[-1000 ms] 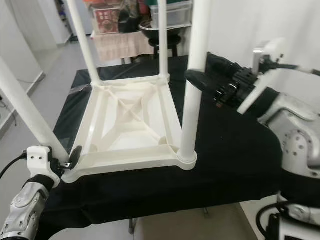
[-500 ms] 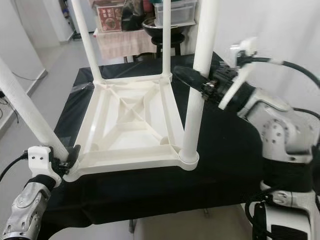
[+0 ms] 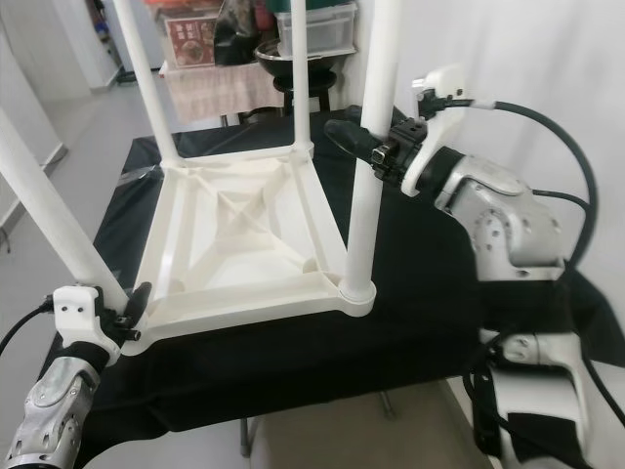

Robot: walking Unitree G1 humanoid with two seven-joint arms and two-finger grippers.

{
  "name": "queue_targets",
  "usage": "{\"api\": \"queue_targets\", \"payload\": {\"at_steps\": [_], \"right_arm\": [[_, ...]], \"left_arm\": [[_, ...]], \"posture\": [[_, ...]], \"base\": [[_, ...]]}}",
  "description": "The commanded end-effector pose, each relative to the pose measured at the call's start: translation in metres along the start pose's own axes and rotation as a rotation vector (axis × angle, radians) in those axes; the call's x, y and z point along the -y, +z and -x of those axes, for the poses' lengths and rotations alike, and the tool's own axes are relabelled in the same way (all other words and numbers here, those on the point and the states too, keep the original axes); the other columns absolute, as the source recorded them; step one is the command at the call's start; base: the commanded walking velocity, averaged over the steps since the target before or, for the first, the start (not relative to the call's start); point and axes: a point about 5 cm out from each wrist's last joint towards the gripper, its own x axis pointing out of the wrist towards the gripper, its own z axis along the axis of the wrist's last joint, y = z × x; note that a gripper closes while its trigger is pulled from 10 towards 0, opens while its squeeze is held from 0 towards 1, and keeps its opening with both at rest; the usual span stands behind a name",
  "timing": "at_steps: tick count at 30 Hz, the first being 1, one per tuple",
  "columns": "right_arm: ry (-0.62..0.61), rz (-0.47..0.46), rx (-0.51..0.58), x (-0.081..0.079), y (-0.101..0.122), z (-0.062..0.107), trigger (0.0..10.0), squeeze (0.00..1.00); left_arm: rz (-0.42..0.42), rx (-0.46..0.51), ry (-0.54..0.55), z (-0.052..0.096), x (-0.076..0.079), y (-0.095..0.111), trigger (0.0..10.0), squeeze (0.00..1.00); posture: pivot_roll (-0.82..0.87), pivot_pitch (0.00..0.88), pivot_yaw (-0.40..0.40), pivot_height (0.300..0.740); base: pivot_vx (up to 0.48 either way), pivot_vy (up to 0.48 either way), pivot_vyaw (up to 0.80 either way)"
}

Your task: Building children table

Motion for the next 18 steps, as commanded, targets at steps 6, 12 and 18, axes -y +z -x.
{"api": "queue_targets", "payload": {"at_steps": [6, 12, 18], "right_arm": [[-0.143, -0.035, -0.074, 0.007, -0.030, -0.013, 0.0, 0.00], [-0.339, -0.133, -0.103, 0.022, -0.050, -0.019, 0.0, 0.00], [-0.592, -0.285, -0.309, 0.017, -0.109, -0.024, 0.0, 0.00]], "left_arm": [[-0.038, 0.129, 0.042, -0.004, -0.010, 0.035, 0.0, 0.00], [-0.098, 0.294, 0.078, -0.012, -0.018, 0.089, 0.0, 0.00], [-0.285, 0.686, 0.006, -0.025, -0.020, 0.241, 0.0, 0.00]], "posture": [[-0.11, 0.000, 0.051, 0.740], [-0.09, 0.000, 0.053, 0.740], [-0.05, 0.000, 0.062, 0.740]], "base": [[0.000, 0.000, 0.00], [0.000, 0.000, 0.00], [0.000, 0.000, 0.00]]}}
